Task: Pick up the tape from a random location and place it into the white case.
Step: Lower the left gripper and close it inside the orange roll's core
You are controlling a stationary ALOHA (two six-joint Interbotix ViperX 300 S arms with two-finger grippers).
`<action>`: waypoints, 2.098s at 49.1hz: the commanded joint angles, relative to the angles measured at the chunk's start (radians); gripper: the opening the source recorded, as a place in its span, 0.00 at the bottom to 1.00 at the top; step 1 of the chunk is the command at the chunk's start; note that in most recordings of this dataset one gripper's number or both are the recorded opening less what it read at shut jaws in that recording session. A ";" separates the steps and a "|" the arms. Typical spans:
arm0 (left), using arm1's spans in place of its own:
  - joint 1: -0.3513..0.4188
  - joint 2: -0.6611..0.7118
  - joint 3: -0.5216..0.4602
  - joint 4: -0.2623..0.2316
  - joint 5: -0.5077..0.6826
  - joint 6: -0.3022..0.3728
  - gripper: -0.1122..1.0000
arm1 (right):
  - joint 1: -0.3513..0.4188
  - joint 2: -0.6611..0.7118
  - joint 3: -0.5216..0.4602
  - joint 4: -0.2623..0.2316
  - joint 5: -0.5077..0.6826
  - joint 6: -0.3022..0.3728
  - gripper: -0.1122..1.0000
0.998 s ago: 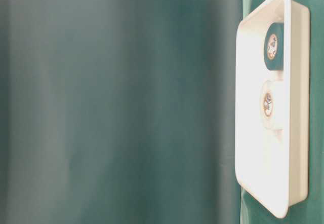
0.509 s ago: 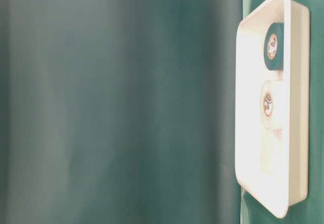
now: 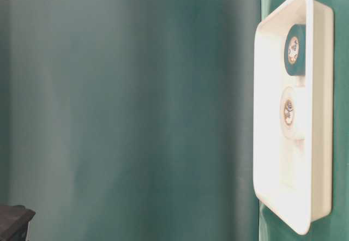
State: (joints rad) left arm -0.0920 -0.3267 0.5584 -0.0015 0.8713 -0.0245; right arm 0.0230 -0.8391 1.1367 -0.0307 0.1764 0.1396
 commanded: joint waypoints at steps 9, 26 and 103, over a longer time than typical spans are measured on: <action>-0.003 -0.009 -0.021 0.005 -0.002 0.000 0.99 | 0.002 0.003 -0.018 -0.002 0.003 -0.002 0.89; -0.003 -0.009 -0.020 0.005 -0.002 0.000 0.99 | 0.002 0.003 -0.018 -0.002 0.003 -0.002 0.89; -0.015 0.308 0.133 0.012 -0.331 -0.002 0.99 | 0.002 0.005 -0.018 -0.005 0.005 -0.003 0.89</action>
State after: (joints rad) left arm -0.1043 -0.0138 0.6949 0.0061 0.5461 -0.0276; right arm 0.0215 -0.8376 1.1367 -0.0322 0.1841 0.1381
